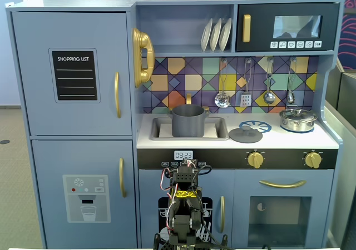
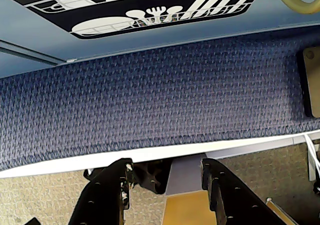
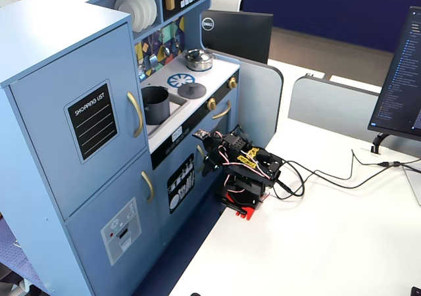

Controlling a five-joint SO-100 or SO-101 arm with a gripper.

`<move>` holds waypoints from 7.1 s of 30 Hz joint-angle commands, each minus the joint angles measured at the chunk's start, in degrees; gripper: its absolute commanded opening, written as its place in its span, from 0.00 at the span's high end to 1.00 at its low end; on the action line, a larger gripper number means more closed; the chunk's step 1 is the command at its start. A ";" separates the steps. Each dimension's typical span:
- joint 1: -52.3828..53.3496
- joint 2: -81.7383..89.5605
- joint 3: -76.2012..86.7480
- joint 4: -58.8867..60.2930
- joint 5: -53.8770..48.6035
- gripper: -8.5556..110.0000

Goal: Pick up the lid from the counter and put it on the gray recipient

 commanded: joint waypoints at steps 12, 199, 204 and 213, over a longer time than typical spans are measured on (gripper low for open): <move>7.12 -0.53 -0.09 8.44 -3.34 0.93; 0.26 -58.54 -60.12 -78.31 -4.92 0.93; 0.00 -58.45 -61.96 -76.11 -5.19 0.93; 0.09 -57.92 -63.90 -73.65 -5.45 0.93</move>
